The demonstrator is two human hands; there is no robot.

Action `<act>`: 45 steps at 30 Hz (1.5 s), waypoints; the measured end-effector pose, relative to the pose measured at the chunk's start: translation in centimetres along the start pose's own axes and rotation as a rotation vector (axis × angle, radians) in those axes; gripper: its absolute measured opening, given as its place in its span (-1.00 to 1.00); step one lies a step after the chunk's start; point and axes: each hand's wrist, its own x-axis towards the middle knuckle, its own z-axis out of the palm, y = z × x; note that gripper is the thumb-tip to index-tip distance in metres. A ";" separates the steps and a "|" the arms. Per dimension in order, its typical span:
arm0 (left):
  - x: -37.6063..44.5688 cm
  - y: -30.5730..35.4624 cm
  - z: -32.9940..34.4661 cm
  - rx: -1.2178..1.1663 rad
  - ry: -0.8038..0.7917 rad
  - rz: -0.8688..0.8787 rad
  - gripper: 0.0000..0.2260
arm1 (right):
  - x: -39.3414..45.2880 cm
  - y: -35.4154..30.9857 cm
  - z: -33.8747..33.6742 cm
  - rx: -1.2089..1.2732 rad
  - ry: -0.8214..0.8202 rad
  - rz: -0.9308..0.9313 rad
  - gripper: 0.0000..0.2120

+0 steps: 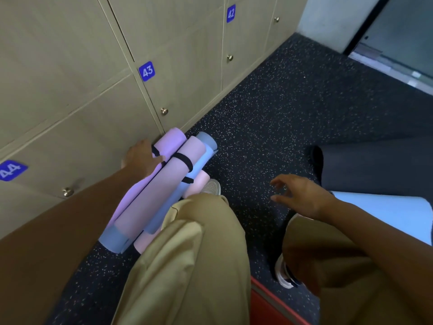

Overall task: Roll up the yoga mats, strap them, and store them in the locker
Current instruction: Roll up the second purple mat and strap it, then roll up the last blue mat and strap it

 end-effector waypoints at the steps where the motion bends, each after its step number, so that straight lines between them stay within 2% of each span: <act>1: -0.5 1.0 -0.4 -0.015 0.003 0.020 -0.56 | -0.3 0.0 -0.4 -0.012 0.006 0.003 -0.58; 4: -2.3 3.9 -1.6 -0.094 -0.019 0.124 -0.57 | -1.9 -0.2 -1.8 -0.047 0.022 0.015 -0.58; 9: -5.6 10.6 -4.2 -0.085 -0.057 0.359 -0.77 | -6.6 0.2 -5.4 -0.096 0.100 0.073 -0.56; 17: -13.0 24.1 -6.8 -0.049 -0.160 0.628 -0.83 | -18.5 4.5 -10.0 -0.100 0.254 0.241 -0.59; 24: -17.3 32.5 -4.8 -0.017 -0.249 0.771 -0.77 | -23.1 11.2 -9.4 -0.103 0.254 0.359 -0.54; 29: -18.4 36.6 -2.0 0.074 -0.296 0.833 -0.75 | -20.2 16.7 -8.1 -0.137 0.206 0.419 -0.55; 36: -17.5 40.1 2.7 0.123 -0.369 0.842 -0.72 | -10.1 24.4 -3.7 -0.212 0.044 0.413 -0.50; 45: -15.7 40.8 7.0 0.112 -0.463 0.772 -0.70 | -0.9 32.1 3.9 -0.342 -0.184 0.454 -0.40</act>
